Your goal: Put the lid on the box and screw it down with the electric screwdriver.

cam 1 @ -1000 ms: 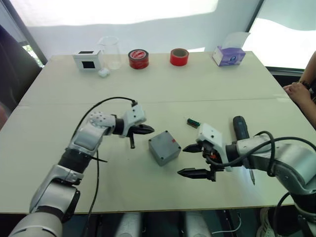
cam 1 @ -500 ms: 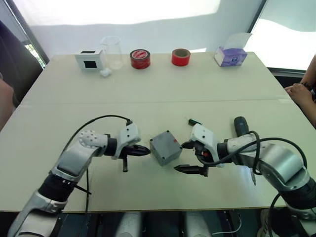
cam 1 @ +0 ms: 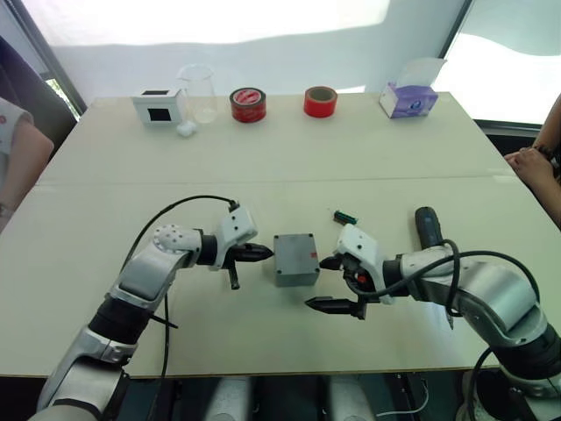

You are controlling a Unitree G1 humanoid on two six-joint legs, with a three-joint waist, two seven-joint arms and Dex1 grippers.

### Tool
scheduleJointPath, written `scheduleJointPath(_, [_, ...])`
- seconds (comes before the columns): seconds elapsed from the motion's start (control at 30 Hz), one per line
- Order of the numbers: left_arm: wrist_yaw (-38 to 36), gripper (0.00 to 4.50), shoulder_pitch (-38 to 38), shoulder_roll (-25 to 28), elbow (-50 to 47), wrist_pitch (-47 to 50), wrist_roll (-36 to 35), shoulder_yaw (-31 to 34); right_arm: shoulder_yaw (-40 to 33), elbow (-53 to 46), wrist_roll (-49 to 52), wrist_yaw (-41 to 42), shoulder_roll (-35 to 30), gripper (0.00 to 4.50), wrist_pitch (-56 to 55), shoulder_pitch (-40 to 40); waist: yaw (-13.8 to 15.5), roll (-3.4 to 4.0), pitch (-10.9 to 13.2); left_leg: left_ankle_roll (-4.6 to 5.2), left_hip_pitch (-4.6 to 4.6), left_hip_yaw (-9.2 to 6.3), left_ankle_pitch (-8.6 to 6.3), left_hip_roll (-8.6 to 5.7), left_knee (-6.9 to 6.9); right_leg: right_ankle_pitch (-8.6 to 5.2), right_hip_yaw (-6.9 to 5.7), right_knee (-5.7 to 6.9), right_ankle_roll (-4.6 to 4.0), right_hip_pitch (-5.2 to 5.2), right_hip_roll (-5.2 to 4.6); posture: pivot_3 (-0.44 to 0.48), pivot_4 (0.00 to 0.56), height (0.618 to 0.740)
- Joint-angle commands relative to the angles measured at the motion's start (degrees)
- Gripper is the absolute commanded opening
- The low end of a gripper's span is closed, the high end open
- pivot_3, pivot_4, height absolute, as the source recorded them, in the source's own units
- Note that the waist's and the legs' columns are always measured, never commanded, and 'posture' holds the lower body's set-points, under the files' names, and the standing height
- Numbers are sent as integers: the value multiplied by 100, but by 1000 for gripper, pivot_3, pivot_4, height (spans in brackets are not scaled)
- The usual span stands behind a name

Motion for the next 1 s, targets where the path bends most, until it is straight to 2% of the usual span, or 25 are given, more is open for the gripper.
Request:
scheduleJointPath(0.03, [-56,0,-109,-40,0,-182,1,-3,-176,-291,173,-33,64,4479,38,-2,1,0,0,0,0,0,0,0,0,0,0,0,0,0,0,0,150,740])
scheduleJointPath(0.27, [-121,0,-45,127,-134,-129,-37,83,-338,-304,138,43,-179,4479,-62,47,3,0,0,0,0,0,0,0,0,0,0,0,0,0,0,0,150,740])
scheduleJointPath(0.4, [-324,0,-6,496,-425,148,-296,389,-1066,68,205,233,-385,4479,-417,-12,-7,0,0,0,0,0,0,0,0,0,0,-1,0,0,0,0,150,740])
scheduleJointPath(0.5, [-525,0,-144,749,-612,630,-890,912,-1575,879,151,418,-447,4479,-812,-313,-5,0,0,0,0,0,0,1,-1,0,0,-1,0,0,0,0,150,740])
scheduleJointPath(0.6, [-507,0,-382,713,-616,956,-1296,1219,-1283,1968,-491,267,-175,4479,-1559,-666,5,-2,1,0,4,2,0,1,0,0,0,0,1,3,0,0,150,740])
scheduleJointPath(0.8, [-425,0,-489,654,-736,1053,-1377,1146,-766,3785,-1418,222,543,4479,-2821,-1105,-38,-4,0,-11,11,7,6,0,-6,0,1,0,0,7,2,0,150,740])
scheduleJointPath(0.9, [-345,0,-455,602,-857,1130,-1420,1126,-725,4379,-1590,292,788,4479,-3138,-1314,-54,-4,1,-31,11,9,18,0,-6,0,2,1,0,6,3,0,150,740])
scheduleJointPath(1.0, [-235,0,-322,571,-1030,1202,-1449,1103,-697,4833,-1762,381,964,3890,-3403,-1496,-59,-3,1,-32,11,8,19,2,-6,0,3,1,0,6,4,0,150,740])
